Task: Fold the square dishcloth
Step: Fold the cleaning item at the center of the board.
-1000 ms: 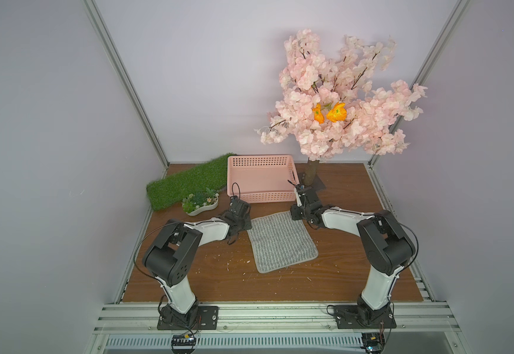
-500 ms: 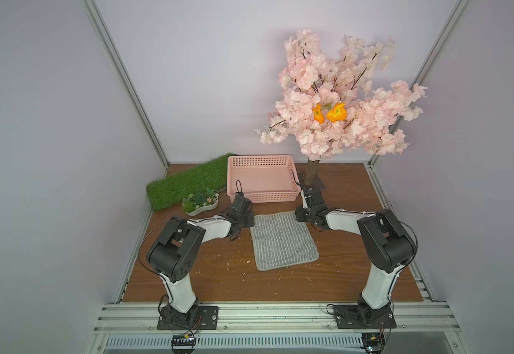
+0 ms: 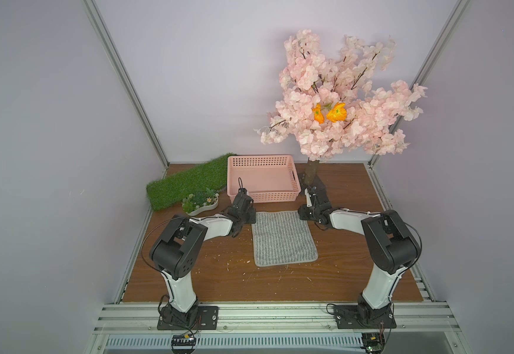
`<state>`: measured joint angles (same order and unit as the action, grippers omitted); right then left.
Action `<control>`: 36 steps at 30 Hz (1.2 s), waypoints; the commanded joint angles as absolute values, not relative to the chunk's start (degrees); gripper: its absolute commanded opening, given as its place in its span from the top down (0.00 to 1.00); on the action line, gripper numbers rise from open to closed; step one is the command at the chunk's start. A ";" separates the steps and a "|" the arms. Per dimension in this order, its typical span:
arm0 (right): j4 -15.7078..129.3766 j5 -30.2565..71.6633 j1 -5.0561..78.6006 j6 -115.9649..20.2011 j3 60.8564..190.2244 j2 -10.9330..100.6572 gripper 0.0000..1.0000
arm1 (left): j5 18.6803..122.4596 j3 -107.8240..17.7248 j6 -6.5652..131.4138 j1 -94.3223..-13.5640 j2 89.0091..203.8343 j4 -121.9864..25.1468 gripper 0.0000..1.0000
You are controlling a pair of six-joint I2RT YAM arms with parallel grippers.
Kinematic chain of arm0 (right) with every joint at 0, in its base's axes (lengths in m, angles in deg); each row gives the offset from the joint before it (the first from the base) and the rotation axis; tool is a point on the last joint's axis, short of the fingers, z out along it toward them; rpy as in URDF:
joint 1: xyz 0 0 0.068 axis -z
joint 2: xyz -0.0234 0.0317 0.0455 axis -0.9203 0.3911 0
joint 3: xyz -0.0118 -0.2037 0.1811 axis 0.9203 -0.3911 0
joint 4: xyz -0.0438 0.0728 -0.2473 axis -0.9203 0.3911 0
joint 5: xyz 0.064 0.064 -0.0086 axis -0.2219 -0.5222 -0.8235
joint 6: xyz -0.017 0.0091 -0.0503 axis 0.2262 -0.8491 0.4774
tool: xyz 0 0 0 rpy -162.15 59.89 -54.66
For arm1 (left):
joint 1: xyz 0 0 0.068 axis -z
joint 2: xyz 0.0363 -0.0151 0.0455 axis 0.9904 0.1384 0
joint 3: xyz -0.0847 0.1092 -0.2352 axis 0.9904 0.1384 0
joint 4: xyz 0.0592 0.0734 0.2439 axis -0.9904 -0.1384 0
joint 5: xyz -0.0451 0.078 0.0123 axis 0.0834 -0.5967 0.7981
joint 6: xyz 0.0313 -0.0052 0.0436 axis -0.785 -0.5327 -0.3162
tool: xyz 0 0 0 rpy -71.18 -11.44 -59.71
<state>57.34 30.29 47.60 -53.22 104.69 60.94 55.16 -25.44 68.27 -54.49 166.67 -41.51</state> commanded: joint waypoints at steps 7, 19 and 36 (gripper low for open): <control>58.32 29.40 48.12 -51.23 107.29 63.27 0.64 | 54.91 -27.19 67.27 -55.04 167.68 -41.40 1.00; 58.81 28.71 48.12 -50.55 106.51 62.51 0.94 | 54.50 -26.08 67.36 -55.03 164.89 -41.79 1.00; 50.89 28.13 48.12 -48.66 106.42 57.52 1.00 | 55.76 -17.72 64.32 -55.00 154.27 -26.21 1.00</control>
